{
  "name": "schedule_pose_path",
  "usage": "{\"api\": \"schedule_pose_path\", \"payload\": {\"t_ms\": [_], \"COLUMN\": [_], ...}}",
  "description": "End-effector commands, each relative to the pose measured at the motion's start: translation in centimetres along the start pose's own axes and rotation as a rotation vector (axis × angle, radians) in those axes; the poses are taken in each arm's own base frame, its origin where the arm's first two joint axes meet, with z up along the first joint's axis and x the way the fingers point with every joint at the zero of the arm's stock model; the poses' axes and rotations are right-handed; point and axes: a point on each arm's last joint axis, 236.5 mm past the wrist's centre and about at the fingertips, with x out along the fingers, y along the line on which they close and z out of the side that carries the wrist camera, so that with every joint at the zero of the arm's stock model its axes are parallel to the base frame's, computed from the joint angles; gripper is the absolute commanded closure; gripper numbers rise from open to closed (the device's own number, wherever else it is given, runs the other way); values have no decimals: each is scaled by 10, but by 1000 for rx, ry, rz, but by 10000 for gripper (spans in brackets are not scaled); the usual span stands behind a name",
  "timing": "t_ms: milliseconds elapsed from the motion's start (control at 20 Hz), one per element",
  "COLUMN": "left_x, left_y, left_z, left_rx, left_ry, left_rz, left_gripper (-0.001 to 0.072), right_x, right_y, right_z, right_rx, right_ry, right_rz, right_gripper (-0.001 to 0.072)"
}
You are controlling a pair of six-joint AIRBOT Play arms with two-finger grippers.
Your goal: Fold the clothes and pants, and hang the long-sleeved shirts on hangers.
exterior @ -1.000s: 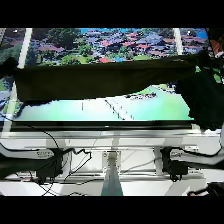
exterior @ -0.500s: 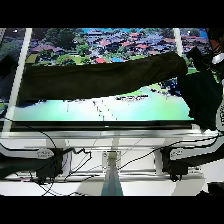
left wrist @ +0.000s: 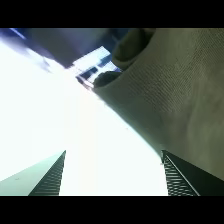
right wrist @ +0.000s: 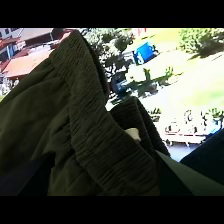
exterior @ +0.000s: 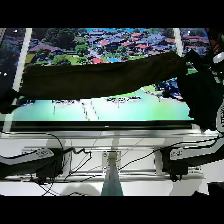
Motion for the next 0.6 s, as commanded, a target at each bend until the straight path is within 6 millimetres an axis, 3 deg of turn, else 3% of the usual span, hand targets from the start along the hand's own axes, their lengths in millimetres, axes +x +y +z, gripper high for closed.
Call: {"api": "schedule_pose_path", "payload": {"t_ms": [0,200,250,350,400,450,500,550], "left_x": [30,50,55,56,50,42,31,15], "left_y": [-9,-21,-21,-28,-33,-45,-58,-75], "left_z": [14,54,60,69,76,82,88,96], "left_rx": [-125,-97,-79,-11,41,83,119,165], "left_ry": [-130,-311,-338,-366,-381,-385,-392,-407], "left_rz": [-116,-123,-100,-78,-77,-100,-127,-162], "left_gripper": [-1,12,79,403,607,686,686,686], "right_x": [2,8,8,4,-1,-6,-13,-20], "right_y": [19,63,77,115,139,163,191,218], "right_z": [-10,-24,-28,-31,-30,-30,-30,-31], "right_rx": [-38,-106,-127,-210,-265,-300,-335,-369], "right_ry": [29,42,45,37,21,5,-19,-47], "right_rz": [22,73,88,137,168,199,237,274], "right_gripper": [21,23,24,40,138,273,488,644]}}
